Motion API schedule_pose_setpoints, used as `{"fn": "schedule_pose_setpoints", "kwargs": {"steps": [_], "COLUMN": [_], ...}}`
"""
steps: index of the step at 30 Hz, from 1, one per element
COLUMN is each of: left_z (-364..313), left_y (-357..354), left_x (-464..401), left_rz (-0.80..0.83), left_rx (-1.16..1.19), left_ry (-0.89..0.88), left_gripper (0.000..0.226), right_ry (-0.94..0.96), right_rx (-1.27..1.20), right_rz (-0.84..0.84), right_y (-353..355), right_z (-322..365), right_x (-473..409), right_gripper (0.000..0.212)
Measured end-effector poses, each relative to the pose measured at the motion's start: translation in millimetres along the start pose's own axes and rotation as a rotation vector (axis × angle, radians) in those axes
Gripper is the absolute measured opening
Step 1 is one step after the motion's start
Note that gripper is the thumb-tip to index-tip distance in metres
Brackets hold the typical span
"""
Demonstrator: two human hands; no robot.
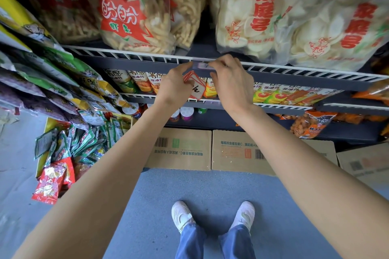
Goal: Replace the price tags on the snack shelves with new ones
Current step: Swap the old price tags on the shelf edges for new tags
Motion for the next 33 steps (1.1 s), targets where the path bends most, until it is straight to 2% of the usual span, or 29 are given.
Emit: {"fn": "schedule_pose_setpoints", "kwargs": {"steps": [3,6,10,12,15,17,21,24,30,33], "left_z": [2.0,2.5,7.3,13.2,16.5,14.6,8.1,11.6,42.4,70.1], "left_y": [-1.0,0.4,0.6,0.8,-0.8,-5.2,-17.6,-30.3,-63.9,-76.7], "left_x": [0.5,1.7,0.6,0.8,7.0,13.5,26.3,34.1,35.6,24.5], "left_rz": [0.002,0.004,-0.037,-0.068,-0.066,-0.047,-0.056,-0.085,-0.036,-0.043], "left_rx": [0.023,0.066,0.154,0.222,0.423,0.536,0.657,0.691,0.965,0.953], "left_ry": [-0.009,-0.005,0.025,0.062,0.139,0.172,0.175,0.160,0.237,0.189], "left_gripper": [0.054,0.052,0.039,0.025,0.014,0.012,0.017,0.017,0.017,0.019], "right_ry": [0.011,0.054,0.092,0.068,-0.125,-0.227,-0.281,-0.356,-0.357,-0.344], "right_rx": [0.024,0.055,0.071,-0.056,-0.563,-0.731,-0.825,-0.892,-0.921,-0.957], "right_rz": [0.000,0.080,0.151,0.149,0.253,0.313,0.379,0.367,0.312,0.284], "right_y": [2.2,4.4,2.5,0.9,8.4,14.3,14.8,11.7,-25.7,-59.8], "right_z": [2.0,3.1,1.9,0.7,-0.8,-3.0,-7.1,-13.3,-27.0,-24.3], "right_x": [3.8,7.5,14.6,17.0,17.5,18.3,30.6,39.8,58.8,67.8], "right_gripper": [0.026,0.037,0.052,0.046,0.038,0.034,0.016,0.014,0.014,0.012]}}
Point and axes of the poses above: each hand's wrist, its own x-axis away from the middle knuckle, its own y-axis out of the back of the hand, z = x × y, the point moved 1 cm from there along -x, towards the middle knuckle, and after that the axes turned 15 degrees about x, right-handed, at the moved point
